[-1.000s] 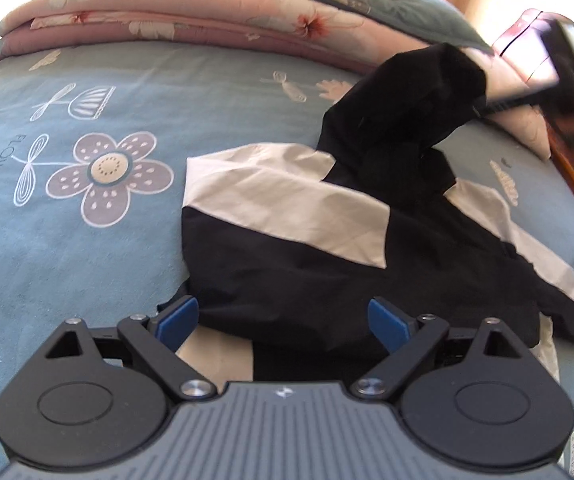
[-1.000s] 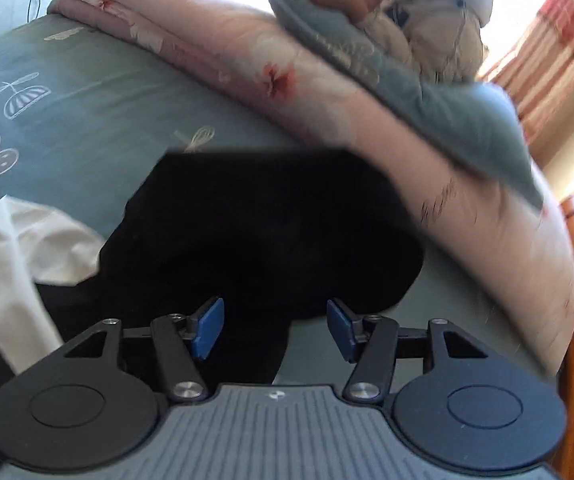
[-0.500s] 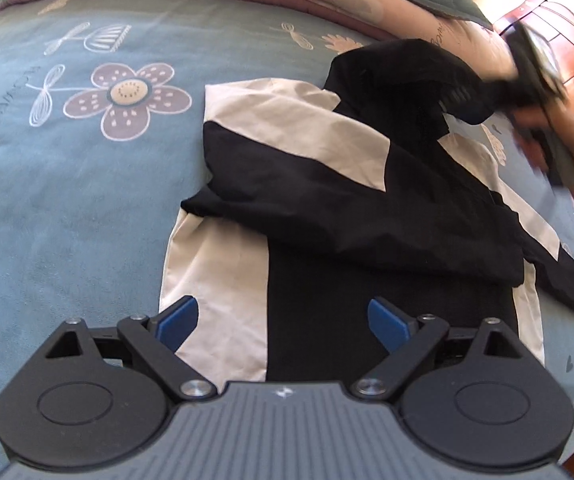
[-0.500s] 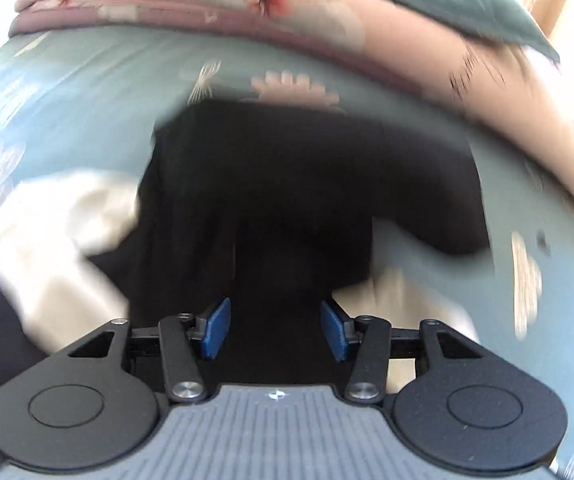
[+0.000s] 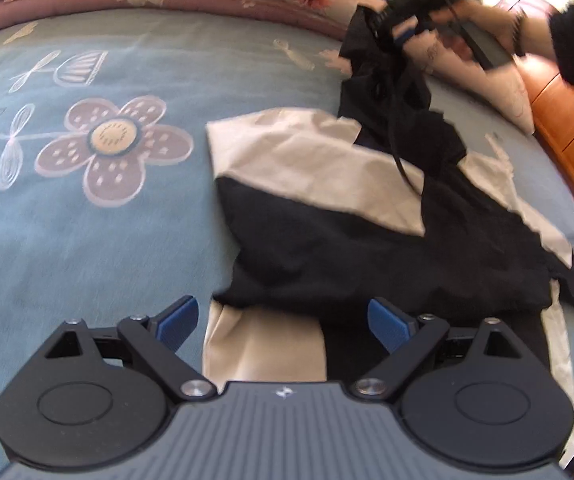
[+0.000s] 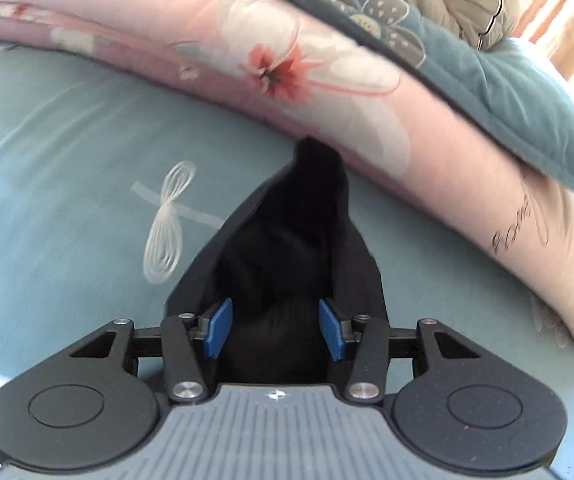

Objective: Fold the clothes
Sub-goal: 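Hold the black sleeve raised above the bedspread with the right gripper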

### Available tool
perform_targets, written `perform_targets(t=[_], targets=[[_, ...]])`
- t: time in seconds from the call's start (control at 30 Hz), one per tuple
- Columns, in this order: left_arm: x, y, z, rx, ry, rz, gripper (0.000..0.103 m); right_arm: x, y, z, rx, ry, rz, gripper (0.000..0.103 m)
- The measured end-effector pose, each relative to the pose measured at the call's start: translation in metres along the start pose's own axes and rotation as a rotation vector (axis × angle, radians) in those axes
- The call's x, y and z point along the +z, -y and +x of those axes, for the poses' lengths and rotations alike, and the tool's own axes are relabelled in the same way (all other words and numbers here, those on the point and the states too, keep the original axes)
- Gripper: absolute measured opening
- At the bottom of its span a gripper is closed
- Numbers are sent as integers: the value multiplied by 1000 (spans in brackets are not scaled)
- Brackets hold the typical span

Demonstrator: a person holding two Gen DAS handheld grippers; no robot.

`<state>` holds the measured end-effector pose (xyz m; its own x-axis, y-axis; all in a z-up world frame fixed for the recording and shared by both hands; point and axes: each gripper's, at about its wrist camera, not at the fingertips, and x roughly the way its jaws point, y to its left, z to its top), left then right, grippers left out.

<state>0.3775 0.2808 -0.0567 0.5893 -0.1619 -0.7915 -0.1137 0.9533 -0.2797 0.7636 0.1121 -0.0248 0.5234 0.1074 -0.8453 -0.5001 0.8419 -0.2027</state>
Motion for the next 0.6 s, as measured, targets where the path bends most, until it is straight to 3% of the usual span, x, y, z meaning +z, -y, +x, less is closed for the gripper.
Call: perform_targets(t=[0.13,0.27,0.4,0.5,0.6], targets=[[48,2,17,-47,99,38,89,-42,27,-18,69,88,39,53],[109,5,61,-113,201,64,74,-81,87,4,63,94,191,53],[165,24,142,-219,197,83,70,-108,137,50,170,107,410,53],[186,44,208,-210,147,82,65,-115,151,85,235,150,515,53],[196,60,251,-216,121,66,65,-112,151,116,293,177,526,53]])
